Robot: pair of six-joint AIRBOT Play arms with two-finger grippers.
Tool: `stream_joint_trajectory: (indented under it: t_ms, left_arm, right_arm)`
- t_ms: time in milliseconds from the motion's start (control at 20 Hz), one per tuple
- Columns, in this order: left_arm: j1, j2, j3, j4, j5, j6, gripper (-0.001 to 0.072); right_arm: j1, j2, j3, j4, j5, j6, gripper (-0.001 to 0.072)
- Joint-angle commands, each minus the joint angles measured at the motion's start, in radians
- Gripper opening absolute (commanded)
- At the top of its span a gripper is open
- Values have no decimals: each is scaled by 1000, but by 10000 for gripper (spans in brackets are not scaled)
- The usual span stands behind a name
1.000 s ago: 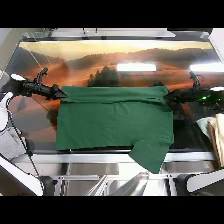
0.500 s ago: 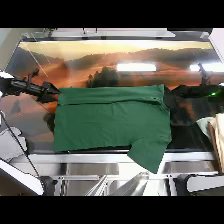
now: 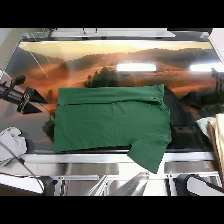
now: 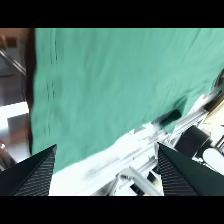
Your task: Fold the shirts.
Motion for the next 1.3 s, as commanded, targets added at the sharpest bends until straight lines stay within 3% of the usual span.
stream_joint_trajectory:
  t_ms: [0,200,500,600,750,800,950,1000,1250]
  left_arm:
    - [24,187,-324,61,148,46,692]
    - [62,262,-586,176,241,43,692]
    - [63,182,-697,121,369,86,691]
    - [35,128,-674,29,383,164,517]
    - [-14,77,-589,-1,386,176,503]
    - [-24,65,-567,-1,388,176,424]
    - [-44,40,-513,0,378,176,77]
    - [-45,39,-503,0,373,177,19]
    - [-45,39,-492,0,366,177,21]
  right_arm:
    - [2,154,-274,-18,-5,179,549]
    - [0,232,-446,-13,-31,178,548]
    - [0,260,-483,-29,19,157,546]
    - [0,277,-491,-27,11,160,521]
    - [0,292,-492,-28,56,179,522]
    - [0,296,-492,-34,73,179,521]
    - [0,312,-509,-88,72,235,521]
    - [0,313,-520,-114,72,257,521]
    - [0,312,-640,-105,-71,309,522]
